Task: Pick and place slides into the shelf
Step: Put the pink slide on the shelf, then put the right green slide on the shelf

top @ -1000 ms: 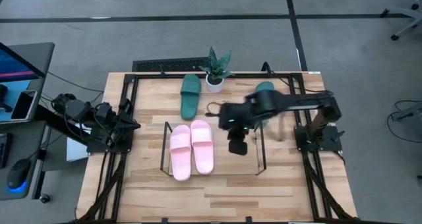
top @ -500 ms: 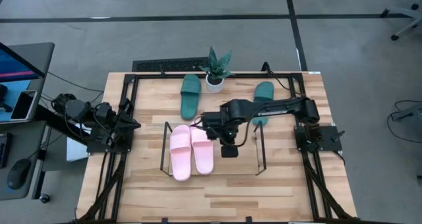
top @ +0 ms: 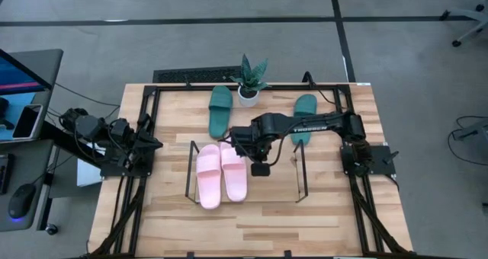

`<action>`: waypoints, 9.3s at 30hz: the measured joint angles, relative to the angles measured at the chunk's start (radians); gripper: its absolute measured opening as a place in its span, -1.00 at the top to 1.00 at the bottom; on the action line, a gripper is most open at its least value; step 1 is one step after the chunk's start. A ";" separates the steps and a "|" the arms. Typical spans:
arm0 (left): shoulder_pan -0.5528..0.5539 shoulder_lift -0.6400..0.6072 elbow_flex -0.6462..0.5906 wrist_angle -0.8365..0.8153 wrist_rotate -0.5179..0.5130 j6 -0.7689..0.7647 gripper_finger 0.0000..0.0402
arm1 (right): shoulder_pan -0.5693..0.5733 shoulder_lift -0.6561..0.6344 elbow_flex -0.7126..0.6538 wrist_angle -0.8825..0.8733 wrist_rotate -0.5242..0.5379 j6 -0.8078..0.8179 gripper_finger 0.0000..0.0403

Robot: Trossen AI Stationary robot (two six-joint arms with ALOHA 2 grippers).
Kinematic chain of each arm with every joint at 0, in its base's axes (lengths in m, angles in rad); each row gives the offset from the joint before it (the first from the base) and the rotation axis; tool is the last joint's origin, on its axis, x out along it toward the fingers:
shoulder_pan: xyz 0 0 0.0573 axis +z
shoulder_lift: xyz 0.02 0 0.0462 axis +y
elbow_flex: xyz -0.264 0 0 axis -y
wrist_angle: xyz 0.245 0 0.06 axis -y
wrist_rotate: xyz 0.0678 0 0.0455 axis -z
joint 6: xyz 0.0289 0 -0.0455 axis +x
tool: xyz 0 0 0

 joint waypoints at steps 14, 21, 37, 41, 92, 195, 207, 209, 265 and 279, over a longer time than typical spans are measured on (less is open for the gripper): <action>0.000 0.000 0.000 -0.001 0.000 -0.006 1.00 | 0.056 -0.001 -0.078 0.051 -0.009 0.088 1.00; 0.000 0.000 0.000 -0.001 0.000 -0.013 1.00 | 0.063 -0.001 -0.132 0.102 -0.021 0.110 1.00; 0.000 0.000 0.000 -0.001 0.000 -0.026 1.00 | 0.064 0.053 -0.150 0.172 -0.081 0.085 1.00; 0.000 0.000 0.000 -0.004 0.000 -0.040 1.00 | 0.062 0.066 -0.135 0.172 -0.077 0.074 1.00; 0.000 0.000 0.000 -0.051 0.004 -0.090 1.00 | 0.033 0.064 -0.133 0.272 -0.028 0.006 1.00; 0.000 0.000 0.001 -0.023 -0.010 -0.078 1.00 | -0.090 -0.236 0.146 0.155 0.577 -0.238 1.00; 0.000 0.000 0.001 0.031 -0.133 -0.015 1.00 | -0.346 -0.711 -0.271 0.500 0.551 -0.250 1.00; 0.000 0.000 0.001 0.051 -0.161 -0.001 1.00 | -0.383 -0.787 -0.386 0.579 0.549 -0.244 1.00; 0.001 0.223 0.000 0.378 -0.396 0.239 1.00 | -0.272 -1.159 -1.254 0.231 0.745 0.978 0.69; 0.001 0.222 0.000 0.375 -0.364 0.264 1.00 | -0.245 -0.896 -1.254 0.285 0.803 1.170 0.09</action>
